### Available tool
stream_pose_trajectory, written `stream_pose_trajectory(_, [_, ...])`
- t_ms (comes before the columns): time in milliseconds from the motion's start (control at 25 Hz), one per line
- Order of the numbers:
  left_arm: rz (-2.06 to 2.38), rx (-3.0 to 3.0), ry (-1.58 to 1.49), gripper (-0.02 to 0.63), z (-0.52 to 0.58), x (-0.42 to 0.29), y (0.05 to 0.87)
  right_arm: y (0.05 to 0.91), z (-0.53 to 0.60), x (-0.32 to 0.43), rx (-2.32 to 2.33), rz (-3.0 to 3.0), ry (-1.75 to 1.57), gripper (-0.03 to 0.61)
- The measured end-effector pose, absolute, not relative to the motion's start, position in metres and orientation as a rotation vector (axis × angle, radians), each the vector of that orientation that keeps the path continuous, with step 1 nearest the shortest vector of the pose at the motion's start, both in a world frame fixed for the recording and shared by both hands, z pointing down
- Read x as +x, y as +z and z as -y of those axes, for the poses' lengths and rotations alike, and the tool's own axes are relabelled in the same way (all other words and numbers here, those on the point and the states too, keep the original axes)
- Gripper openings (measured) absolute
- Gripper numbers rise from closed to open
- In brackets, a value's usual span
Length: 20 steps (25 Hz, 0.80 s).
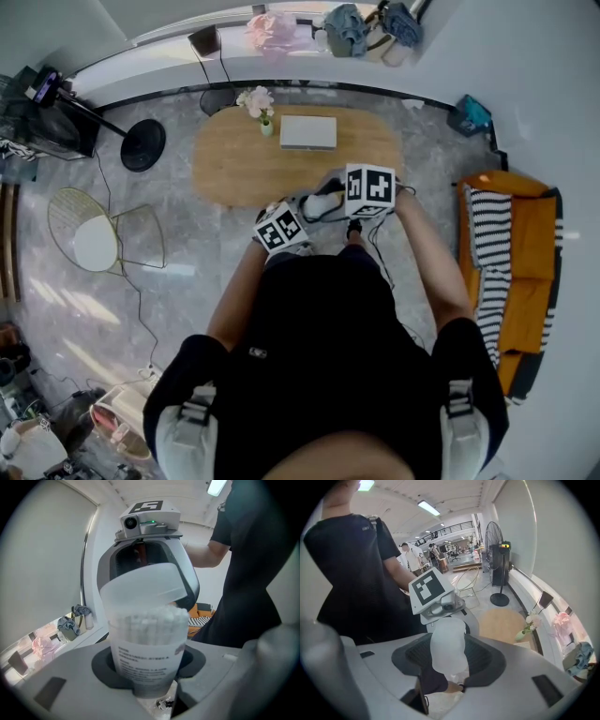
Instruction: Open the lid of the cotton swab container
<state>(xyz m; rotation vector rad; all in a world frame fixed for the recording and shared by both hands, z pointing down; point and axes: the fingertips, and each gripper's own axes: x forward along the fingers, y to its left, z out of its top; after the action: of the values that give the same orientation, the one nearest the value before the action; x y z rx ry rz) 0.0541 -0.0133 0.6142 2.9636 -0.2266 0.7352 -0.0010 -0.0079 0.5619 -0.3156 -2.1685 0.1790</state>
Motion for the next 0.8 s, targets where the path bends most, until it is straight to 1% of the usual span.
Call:
stream_pose_trajectory(280, [0.230,2.955,0.646,0.198,0.011,0.061,0.607,0.554,0.008,0.001,-0.331,2.233,0.202,0.206])
stream_pose_trajectory(800, [0.231,2.954,0.591,0.198,0.018,0.057,0.591,0.525,0.025,-0.001,-0.224,2.398,0.206,0.210])
